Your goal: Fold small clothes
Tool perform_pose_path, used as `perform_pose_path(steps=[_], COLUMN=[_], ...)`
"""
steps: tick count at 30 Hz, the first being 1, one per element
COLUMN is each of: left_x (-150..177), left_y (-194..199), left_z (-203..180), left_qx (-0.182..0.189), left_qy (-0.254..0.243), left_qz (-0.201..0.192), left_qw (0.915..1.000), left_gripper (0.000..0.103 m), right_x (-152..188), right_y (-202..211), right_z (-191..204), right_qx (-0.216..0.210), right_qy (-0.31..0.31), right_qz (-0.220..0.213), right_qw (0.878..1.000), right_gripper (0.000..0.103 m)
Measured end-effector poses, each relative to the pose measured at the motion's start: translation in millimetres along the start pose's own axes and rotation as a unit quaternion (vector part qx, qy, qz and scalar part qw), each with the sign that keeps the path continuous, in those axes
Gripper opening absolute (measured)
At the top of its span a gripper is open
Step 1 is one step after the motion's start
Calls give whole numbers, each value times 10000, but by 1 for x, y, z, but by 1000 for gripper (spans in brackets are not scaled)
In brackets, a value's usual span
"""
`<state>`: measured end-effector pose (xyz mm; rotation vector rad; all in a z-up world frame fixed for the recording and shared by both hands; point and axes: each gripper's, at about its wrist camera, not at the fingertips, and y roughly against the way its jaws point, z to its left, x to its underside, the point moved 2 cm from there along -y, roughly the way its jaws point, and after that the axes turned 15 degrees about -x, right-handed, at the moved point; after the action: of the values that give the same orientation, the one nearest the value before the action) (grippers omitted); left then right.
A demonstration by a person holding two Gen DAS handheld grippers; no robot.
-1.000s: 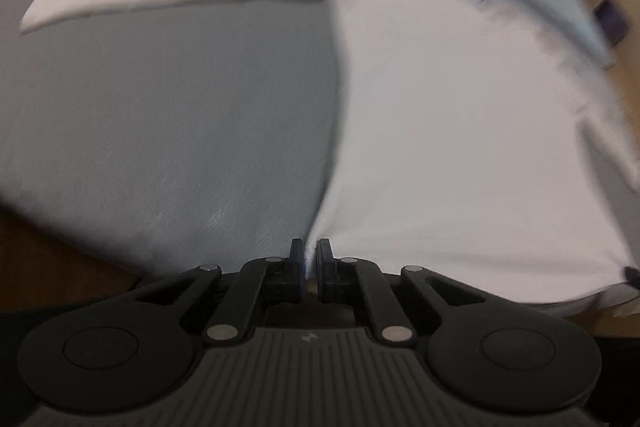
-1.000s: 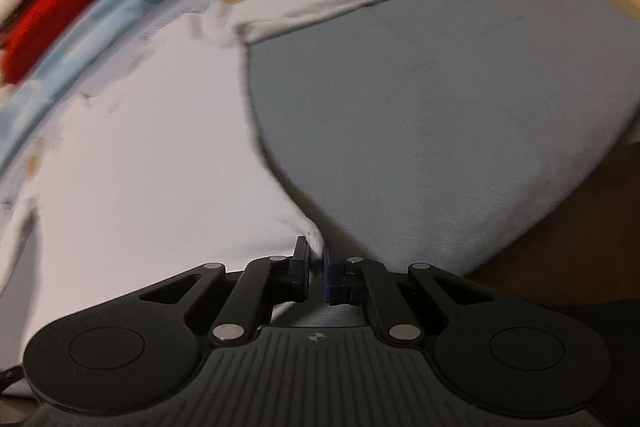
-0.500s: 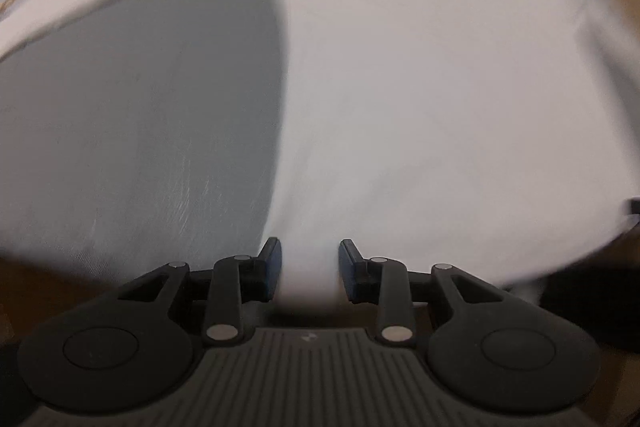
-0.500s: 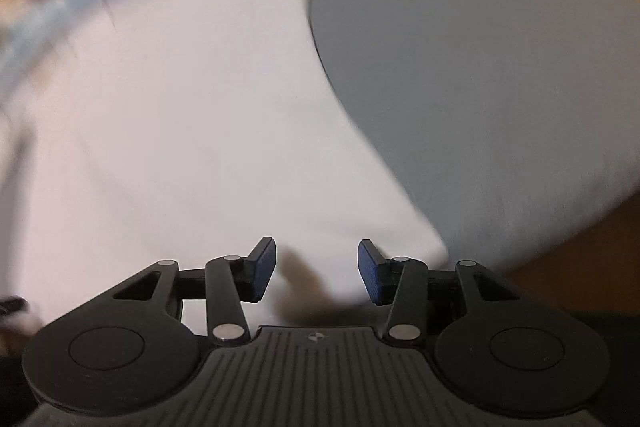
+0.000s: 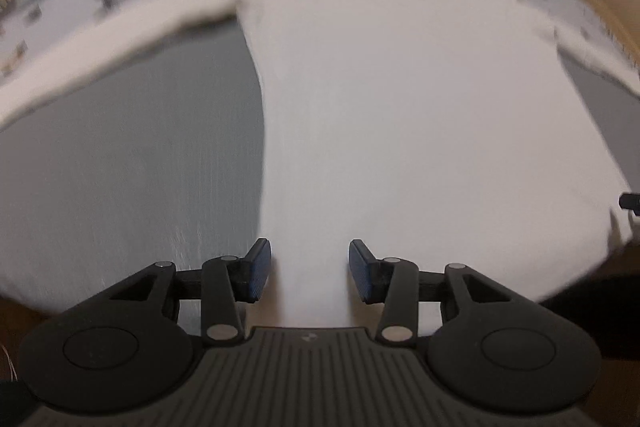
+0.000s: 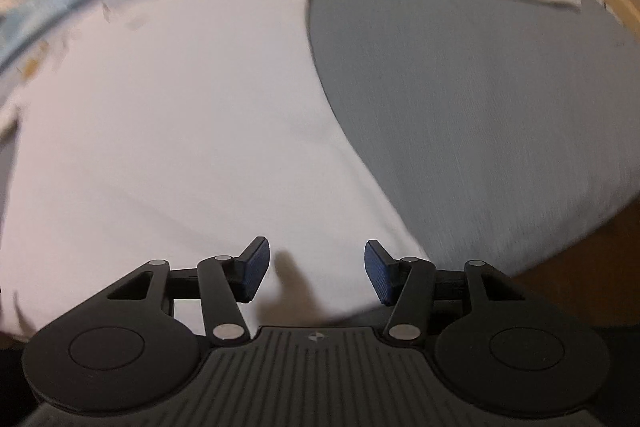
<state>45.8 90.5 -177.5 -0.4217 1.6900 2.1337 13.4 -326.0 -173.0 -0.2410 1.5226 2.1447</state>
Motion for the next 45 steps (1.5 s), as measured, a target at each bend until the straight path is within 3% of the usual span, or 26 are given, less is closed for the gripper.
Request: perform_pose_path(steps=[4,9,13,19,26,31,35,37,38,39,40,45], left_x=[-14,-50,-71,-84,-139,-197,-224,-224,-221,-219,-219,-203], left_y=[16,41,51,71,96,85,53,26,8,-10,-28,-86], left_z=[8,2,8,22,62,94,125,142,151,159,170,226], left_qx=[-135,-307,-360,-551,-899,-1105,-863,-1161,-1236,-1227,-1241,-1477], left_qy=[420,813,944,1141,1306,1290,1285,1318,1382,1435,1581,2356], left_qz=[-474,-1169,-1521,-1866,-2291,-2398,-2449,-2473,-2343,-2074,-1735,-1284], left_qw=[9979,9893,9832,9742,9604,9558,9571,9529,9543,9599,9641,9519], left_gripper=[48,51,63,63,63,63,62,45,38,22,14,14], right_x=[-17,-33,-47,-83,-137,-149,-142,-145,-146,-147,-147,-152], right_y=[2,24,26,35,89,91,80,76,76,75,72,54], right_z=[20,42,68,115,137,130,106,98,97,95,94,91], right_qx=[-130,-340,-311,-356,-522,-266,44,131,63,50,88,130], right_qy=[139,441,645,1113,1746,2562,2594,2273,2161,2102,2045,1801], right_qz=[-540,-1383,-1631,-1688,-2362,-2365,-2291,-2231,-2339,-2385,-2360,-2159], right_qw=[9984,9888,9840,9787,9545,9369,9382,9478,9479,9481,9500,9596], right_gripper=[55,55,55,55,55,54,55,55,55,55,55,55])
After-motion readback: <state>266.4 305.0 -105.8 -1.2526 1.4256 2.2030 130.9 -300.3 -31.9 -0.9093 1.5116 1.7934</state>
